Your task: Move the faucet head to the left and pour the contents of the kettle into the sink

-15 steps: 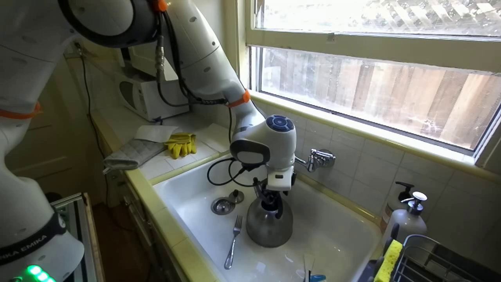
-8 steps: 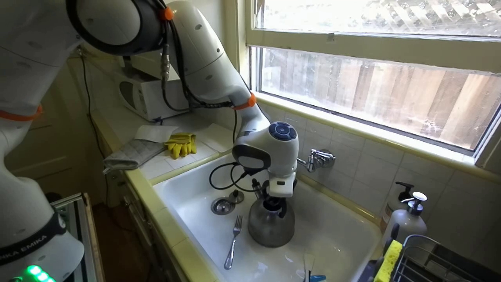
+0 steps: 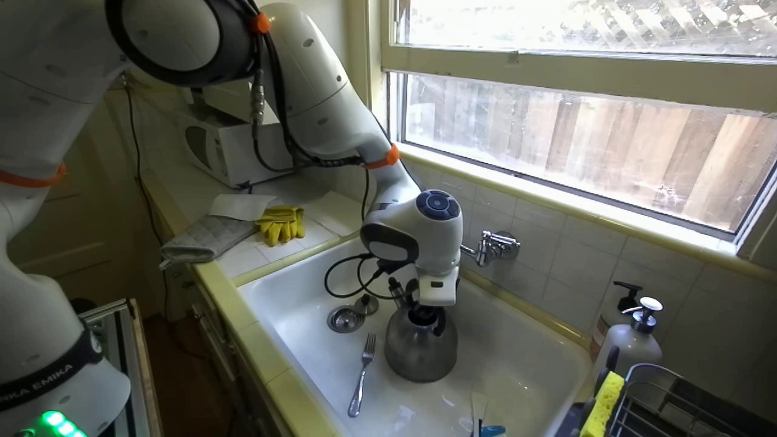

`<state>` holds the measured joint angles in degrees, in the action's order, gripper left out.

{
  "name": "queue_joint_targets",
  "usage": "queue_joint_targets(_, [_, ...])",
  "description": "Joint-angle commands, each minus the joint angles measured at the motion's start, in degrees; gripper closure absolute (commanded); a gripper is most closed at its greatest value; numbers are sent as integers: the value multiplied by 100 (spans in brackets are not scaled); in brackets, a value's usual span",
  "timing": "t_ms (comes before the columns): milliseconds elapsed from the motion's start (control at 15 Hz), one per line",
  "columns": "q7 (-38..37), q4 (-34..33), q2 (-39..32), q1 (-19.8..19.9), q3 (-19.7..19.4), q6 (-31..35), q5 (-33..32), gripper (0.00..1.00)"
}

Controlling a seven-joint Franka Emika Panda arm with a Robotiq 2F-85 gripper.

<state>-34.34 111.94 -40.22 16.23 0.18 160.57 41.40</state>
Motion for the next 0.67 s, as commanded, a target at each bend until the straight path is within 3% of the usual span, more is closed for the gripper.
queue_joint_targets(0, [300,196,294,-248,-239,-137,8,98])
queue_joint_targets(600, [165,464,546,-959,-897,-135,-626,98])
